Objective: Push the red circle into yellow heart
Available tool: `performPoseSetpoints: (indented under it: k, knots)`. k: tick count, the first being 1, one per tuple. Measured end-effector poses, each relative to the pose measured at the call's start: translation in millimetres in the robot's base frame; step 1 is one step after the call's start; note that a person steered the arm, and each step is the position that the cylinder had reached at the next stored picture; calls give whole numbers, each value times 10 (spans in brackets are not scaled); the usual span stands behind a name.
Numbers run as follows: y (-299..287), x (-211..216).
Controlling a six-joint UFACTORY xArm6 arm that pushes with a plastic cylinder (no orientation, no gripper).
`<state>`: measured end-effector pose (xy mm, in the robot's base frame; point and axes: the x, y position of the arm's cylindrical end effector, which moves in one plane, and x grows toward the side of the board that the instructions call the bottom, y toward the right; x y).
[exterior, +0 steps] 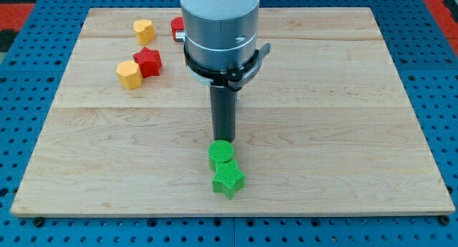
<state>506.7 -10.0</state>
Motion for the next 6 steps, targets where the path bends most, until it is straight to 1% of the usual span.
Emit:
performPoseSetpoints:
  k: [1,2,3,4,5,6]
  knots:
    - [-292,-132]
    - [-797,-195]
    - [-55,-377]
    - [396,-1005]
    - [588,-1480]
    - [702,-2147]
